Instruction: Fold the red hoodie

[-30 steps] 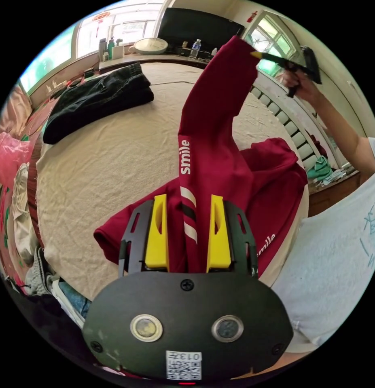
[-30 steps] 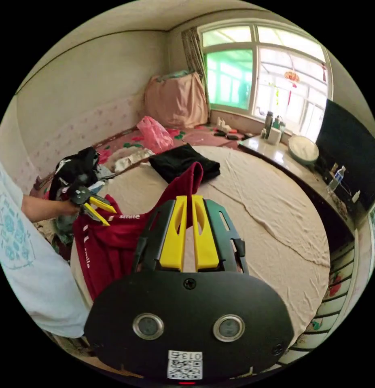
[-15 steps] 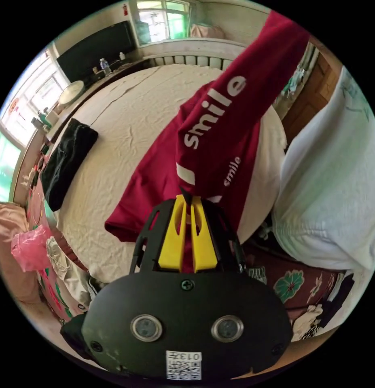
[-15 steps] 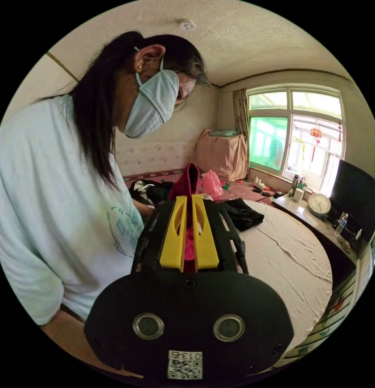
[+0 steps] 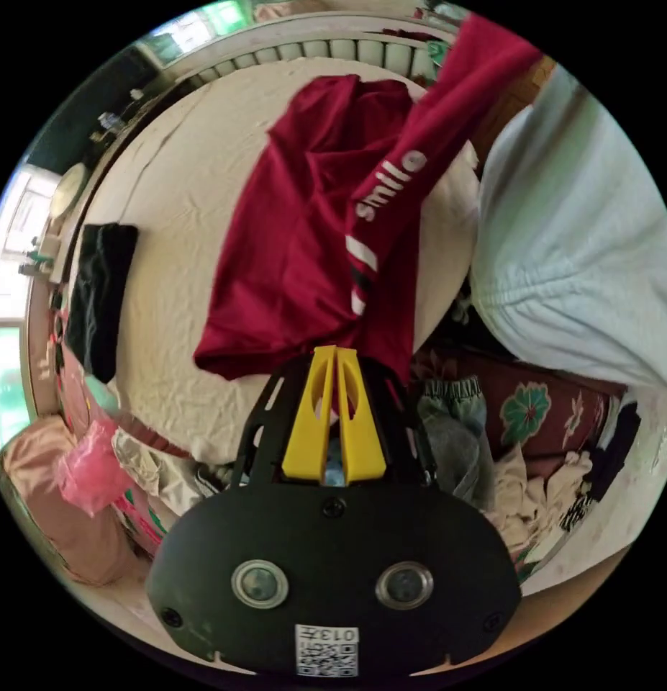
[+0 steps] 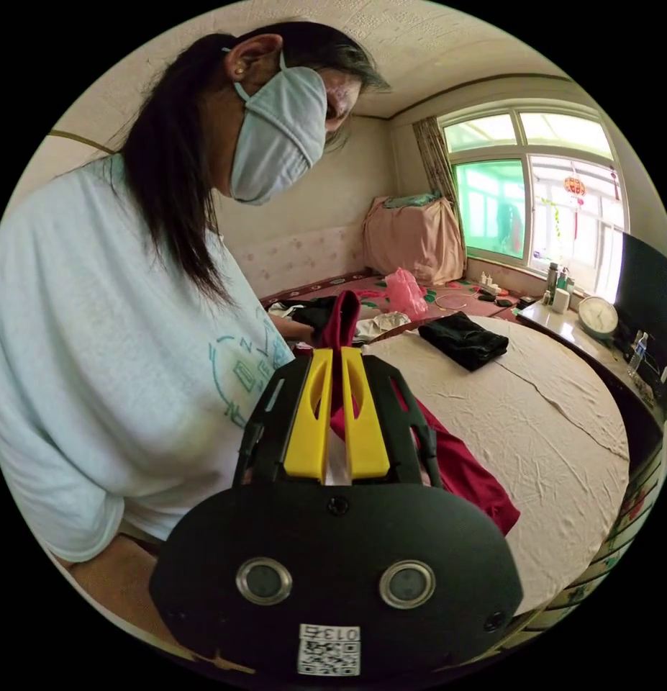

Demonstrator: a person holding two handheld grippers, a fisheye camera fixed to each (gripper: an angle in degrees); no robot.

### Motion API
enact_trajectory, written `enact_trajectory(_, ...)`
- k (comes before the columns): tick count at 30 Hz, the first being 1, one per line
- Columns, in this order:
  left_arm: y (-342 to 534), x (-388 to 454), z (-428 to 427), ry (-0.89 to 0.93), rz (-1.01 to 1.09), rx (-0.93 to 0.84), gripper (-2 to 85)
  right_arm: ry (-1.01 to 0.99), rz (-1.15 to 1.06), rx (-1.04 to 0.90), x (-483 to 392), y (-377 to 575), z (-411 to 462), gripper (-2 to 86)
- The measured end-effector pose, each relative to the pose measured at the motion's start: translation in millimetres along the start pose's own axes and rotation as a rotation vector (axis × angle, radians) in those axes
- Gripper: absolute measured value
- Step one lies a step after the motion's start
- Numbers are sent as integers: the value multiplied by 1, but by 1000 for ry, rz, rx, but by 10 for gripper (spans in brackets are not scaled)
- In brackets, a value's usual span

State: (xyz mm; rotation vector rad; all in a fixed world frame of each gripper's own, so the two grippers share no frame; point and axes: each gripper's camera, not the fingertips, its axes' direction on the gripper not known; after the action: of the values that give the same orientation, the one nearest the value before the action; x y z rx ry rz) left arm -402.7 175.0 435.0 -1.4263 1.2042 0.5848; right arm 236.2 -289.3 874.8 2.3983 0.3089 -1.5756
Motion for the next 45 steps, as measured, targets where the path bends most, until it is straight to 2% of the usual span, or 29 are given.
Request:
enact_trajectory(3,0,-48,-38,-4,-206,227,-2,-21,-3,14,-3,6,2,16)
enact_trajectory(5,-46,-71,-44,6,-263,349,-3,-31,9,21,-2,8,5,16)
enact_trajectory(7,-98,-78,-28,-2,-232,319,-3,-36,6,16,-5,7,8,16)
enact_trajectory(9,-147,-78,-2,79,-159,220,-3,-21,3,12,-10,4,12,16)
enact_trajectory(10,-168,-66,6,193,-24,217,-3,-15,8,10,-10,4,13,16)
enact_trajectory(12,-187,-40,19,200,165,113,-2,20,46,15,-8,10,18,16)
enact_trajectory(13,-185,-28,16,122,256,125,-1,29,61,8,-6,12,21,16)
enact_trajectory(14,-180,-32,8,70,248,143,0,60,89,-7,-2,17,26,16)
enact_trajectory(16,-170,-52,-7,88,168,152,4,136,139,-20,4,22,31,17)
enact_trajectory(18,-143,-71,-31,85,79,245,13,236,218,22,14,25,27,17)
enact_trajectory(22,-63,-90,-84,333,50,485,103,351,281,123,24,23,12,18)
enact_trajectory(23,-48,-84,-89,343,45,490,125,371,289,132,29,21,11,18)
enact_trajectory(27,-43,-68,-66,253,12,344,152,384,267,104,42,6,18,18)
enact_trajectory(29,-45,-71,-53,325,0,286,138,400,259,86,44,-4,20,18)
enact_trajectory(32,-23,-82,-62,369,-56,357,133,414,227,59,43,-20,19,17)
enact_trajectory(34,-18,-80,-60,314,-74,349,128,394,206,59,42,-27,16,17)
enact_trajectory(36,-33,-78,-48,329,-65,299,101,333,177,111,41,-40,11,17)
enact_trajectory(38,-68,-73,-26,330,-12,158,26,294,145,158,41,-51,8,16)
enact_trajectory(41,-83,-81,-25,316,7,120,7,303,154,185,52,-66,7,16)
enact_trajectory(43,-80,-92,-39,319,0,105,3,355,193,169,63,-73,10,16)
enact_trajectory(45,-71,-104,-60,314,1,97,1,490,323,76,93,-77,21,17)
